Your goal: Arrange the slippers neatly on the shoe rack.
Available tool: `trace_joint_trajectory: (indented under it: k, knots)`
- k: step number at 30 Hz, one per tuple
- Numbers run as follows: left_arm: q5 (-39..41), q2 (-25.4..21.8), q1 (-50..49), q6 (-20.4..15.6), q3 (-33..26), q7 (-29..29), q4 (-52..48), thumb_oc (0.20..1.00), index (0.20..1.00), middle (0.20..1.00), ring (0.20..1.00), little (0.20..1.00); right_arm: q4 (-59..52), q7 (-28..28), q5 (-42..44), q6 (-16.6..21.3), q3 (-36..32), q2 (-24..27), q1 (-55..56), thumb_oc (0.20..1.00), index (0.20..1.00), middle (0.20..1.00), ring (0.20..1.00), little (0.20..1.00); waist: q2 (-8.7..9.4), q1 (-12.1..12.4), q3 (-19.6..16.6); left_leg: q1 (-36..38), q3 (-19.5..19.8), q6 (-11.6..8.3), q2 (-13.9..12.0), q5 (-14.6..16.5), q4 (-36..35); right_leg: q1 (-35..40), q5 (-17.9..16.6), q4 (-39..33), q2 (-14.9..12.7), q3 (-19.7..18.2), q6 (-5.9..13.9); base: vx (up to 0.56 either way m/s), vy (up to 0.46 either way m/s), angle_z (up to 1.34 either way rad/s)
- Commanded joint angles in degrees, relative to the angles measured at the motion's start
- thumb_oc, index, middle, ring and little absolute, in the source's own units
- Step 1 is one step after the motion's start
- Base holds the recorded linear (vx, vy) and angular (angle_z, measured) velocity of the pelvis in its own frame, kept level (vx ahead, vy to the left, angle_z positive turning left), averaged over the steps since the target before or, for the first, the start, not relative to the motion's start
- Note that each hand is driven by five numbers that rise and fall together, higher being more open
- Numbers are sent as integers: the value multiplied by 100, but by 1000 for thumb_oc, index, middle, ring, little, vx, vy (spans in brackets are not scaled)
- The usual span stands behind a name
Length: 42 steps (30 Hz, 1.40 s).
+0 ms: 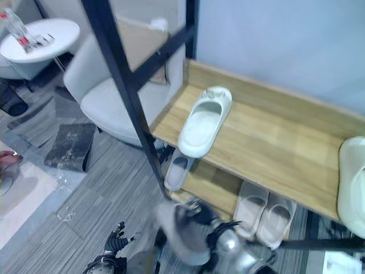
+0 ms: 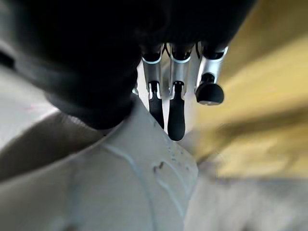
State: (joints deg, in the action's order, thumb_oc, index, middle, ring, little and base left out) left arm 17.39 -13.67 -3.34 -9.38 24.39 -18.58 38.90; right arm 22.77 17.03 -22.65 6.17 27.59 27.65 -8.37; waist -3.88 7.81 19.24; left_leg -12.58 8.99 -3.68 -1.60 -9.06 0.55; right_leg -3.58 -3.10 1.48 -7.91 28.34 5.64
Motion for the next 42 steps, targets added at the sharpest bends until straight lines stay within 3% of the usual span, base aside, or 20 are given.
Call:
trace_joint_trajectory:
  k: [1,3,5,9,10,13,15,21,27,34,35,38,42]
  knots:
    - [25,-159,321,-417,99,-236,-520,1000,1000,1000,1000,1000,-778,1467,-960,-152,58,-445,-849,200,200,200,200,200,183,1,210,-47,125,56,360,605,515,-271,939,943,-106,-32,-95,-208,75,4]
    - [196,-223,466,-512,290,-210,-813,1000,1000,1000,1000,1000,-208,2136,-1225,-605,-409,-395,-1422,200,200,200,200,200,68,5,340,-709,120,89,426,637,939,-915,975,1476,-312,-105,-86,-188,108,14]
    - [197,-223,471,-512,291,-210,-812,1000,1000,1000,1000,1000,-197,2142,-1224,-602,-408,-397,-1429,200,200,200,200,200,73,9,322,-741,116,91,430,642,956,-949,982,1495,-319,-110,-86,-76,54,23]
    - [191,-229,623,-558,408,-219,-744,1000,1000,1000,1000,1000,414,2716,-1131,-821,-706,-277,-2057,200,200,200,200,200,-18,75,358,-1284,142,114,495,703,1269,-1532,1107,2033,-512,-176,-78,-20,33,18]
    - [185,-233,644,-568,427,-225,-710,1000,1000,1000,1000,1000,628,2806,-1076,-854,-718,-272,-2175,200,200,200,200,200,-5,87,374,-1284,142,112,498,878,1339,-1581,1265,2169,-527,-270,-29,30,13,12]
    - [212,-321,783,-655,512,-245,-697,1000,1000,1000,1000,1000,1504,3078,-869,-965,-634,-169,-2881,200,200,200,200,200,-44,180,454,-1589,130,144,558,959,1599,-1903,1353,2509,-628,-346,-33,-2,15,2]
    - [213,-318,795,-656,505,-245,-694,1000,1000,1000,1000,1000,1537,3091,-859,-953,-622,-172,-2913,200,200,200,200,200,-39,177,456,-1609,125,146,563,966,1615,-1926,1362,2530,-636,-353,-32,-27,17,5]
    - [386,-581,883,-741,658,-259,-1198,1000,1000,1000,1000,1000,3056,3365,-252,-993,-502,225,-3910,200,200,200,200,200,-193,329,591,-2144,270,199,720,1048,1992,-2457,1570,3115,-817,-348,-49,-20,12,5]
    - [686,-663,794,-771,706,-125,-1375,1000,1000,1000,1000,1000,3617,3351,-23,-903,-269,402,-4315,200,200,200,200,200,-301,466,620,-2443,332,193,807,1034,2080,-2737,1637,3271,-939,-294,-28,9,0,13]
    - [736,-649,843,-828,779,-77,-1411,1000,1000,1000,1000,1000,4068,3156,-10,-913,36,211,-4732,209,209,209,209,209,-372,571,635,-2581,353,194,863,1082,2156,-2888,1740,3416,-998,-312,-40,32,1,7]
    - [737,-649,845,-828,775,-77,-1411,1000,1000,1000,1000,1000,4079,3156,-7,-908,40,208,-4743,1000,1000,1000,1000,1000,-372,568,639,-2580,353,193,862,1083,2157,-2887,1741,3416,-998,-312,-40,38,1,3]
    - [797,-634,886,-817,743,-35,-1433,1000,1000,1000,1000,1000,4394,2744,238,-883,72,0,-4923,1000,1000,1000,1000,1000,-346,588,645,-2534,347,206,870,1110,2166,-2835,1753,3408,-982,-341,-53,29,0,0]
    - [780,-619,871,-811,712,-40,-1370,1000,1000,1000,1000,1000,4420,2803,355,-908,25,-164,-4981,1000,1000,1000,1000,1000,-274,549,648,-2322,315,224,845,1142,2094,-2661,1706,3273,-927,-395,-49,44,19,0]
